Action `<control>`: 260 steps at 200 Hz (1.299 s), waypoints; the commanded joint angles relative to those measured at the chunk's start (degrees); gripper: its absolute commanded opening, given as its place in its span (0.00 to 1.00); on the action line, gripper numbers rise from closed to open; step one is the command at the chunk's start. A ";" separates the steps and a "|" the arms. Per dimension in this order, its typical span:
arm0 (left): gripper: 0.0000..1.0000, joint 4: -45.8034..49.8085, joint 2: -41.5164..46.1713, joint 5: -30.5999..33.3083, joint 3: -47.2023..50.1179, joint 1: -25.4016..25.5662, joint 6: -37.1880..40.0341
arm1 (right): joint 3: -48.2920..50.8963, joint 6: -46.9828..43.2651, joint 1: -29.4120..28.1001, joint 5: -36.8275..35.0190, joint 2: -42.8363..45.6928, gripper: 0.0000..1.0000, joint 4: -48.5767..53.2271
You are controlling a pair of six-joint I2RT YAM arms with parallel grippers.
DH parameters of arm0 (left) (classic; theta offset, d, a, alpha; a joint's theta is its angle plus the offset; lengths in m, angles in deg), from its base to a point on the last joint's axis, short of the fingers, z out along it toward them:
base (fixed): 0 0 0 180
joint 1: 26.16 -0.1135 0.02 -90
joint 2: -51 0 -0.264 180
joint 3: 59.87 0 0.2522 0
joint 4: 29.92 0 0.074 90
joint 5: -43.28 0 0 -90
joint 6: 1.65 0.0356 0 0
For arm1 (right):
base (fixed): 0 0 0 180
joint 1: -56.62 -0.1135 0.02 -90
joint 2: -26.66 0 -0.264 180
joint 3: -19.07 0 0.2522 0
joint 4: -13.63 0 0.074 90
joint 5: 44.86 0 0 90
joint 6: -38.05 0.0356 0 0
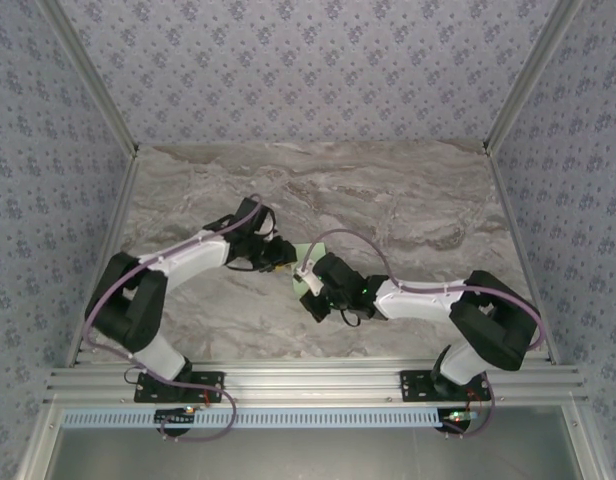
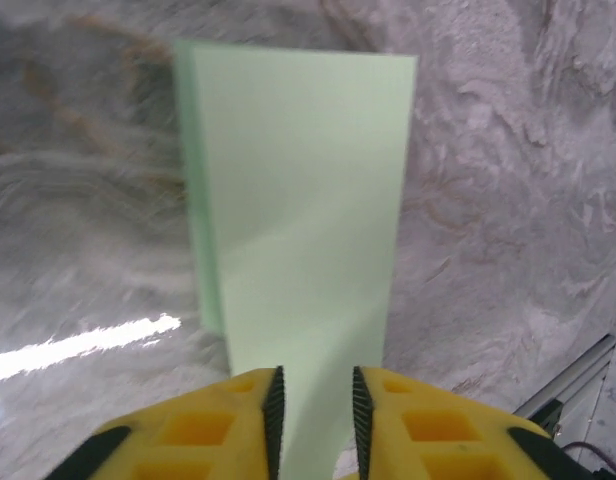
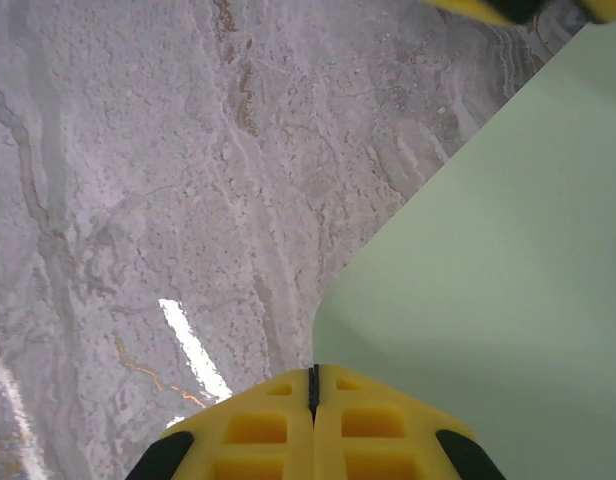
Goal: Fold a paper plane with a square sheet of paper (fold left side to right side)
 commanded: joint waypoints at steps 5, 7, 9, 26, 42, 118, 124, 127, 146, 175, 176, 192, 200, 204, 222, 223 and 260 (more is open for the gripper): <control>0.21 1.51 -6.81 -3.74 -5.31 0.30 4.61 | -2.29 3.52 2.00 7.01 -1.87 0.00 1.13; 0.21 1.64 -7.34 -3.80 -5.87 0.38 4.79 | -2.34 3.69 2.09 7.18 -1.95 0.00 1.16; 0.21 1.76 -7.87 -3.88 -6.43 0.49 4.94 | -2.42 3.84 2.18 7.31 -1.99 0.00 1.21; 0.19 3.35 -11.76 -4.49 -10.53 1.02 6.47 | -3.12 4.65 3.14 9.11 -2.74 0.00 1.72; 0.18 4.42 -15.38 -5.04 -13.85 1.68 7.39 | -3.63 5.52 4.18 10.49 -3.51 0.00 2.13; 0.12 7.41 -23.65 -3.85 -17.60 2.93 9.69 | -3.61 8.91 8.69 13.60 -4.46 0.00 3.47; 0.12 7.64 -23.94 -3.71 -17.59 3.01 9.83 | -3.79 9.07 9.14 13.59 -4.57 0.00 3.95; 0.12 7.66 -23.96 -3.65 -17.57 3.01 9.89 | -3.83 9.19 9.47 13.55 -4.68 0.00 4.17; 0.11 7.65 -24.55 -3.60 -17.37 3.01 10.06 | -4.53 10.04 11.07 13.06 -5.32 0.00 5.78; 0.10 7.59 -25.06 -3.56 -17.63 3.17 10.12 | -6.01 10.41 12.66 11.88 -6.77 0.00 8.09; 0.10 7.59 -25.08 -3.56 -17.63 3.18 10.15 | -6.03 10.46 12.71 11.86 -6.86 0.00 8.19; 0.10 7.69 -25.18 -3.57 -17.72 3.21 10.09 | -6.75 10.70 13.45 11.63 -7.60 0.00 8.81; 0.10 7.69 -25.19 -3.56 -17.72 3.25 10.09 | -7.04 10.82 13.80 11.33 -7.90 0.00 8.98; 0.10 7.65 -25.19 -3.56 -17.72 3.19 10.09 | -7.15 10.88 13.87 11.26 -8.01 0.00 8.96; 0.10 7.73 -25.13 -3.56 -17.72 3.31 10.16 | -7.62 11.10 14.44 11.04 -8.56 0.00 9.11; 0.10 7.71 -25.11 -3.56 -17.72 3.29 10.17 | -7.62 11.11 14.43 11.04 -8.59 0.00 9.14; 0.10 7.81 -25.12 -3.56 -17.63 3.37 10.09 | -7.81 11.40 15.53 10.60 -9.08 0.00 9.15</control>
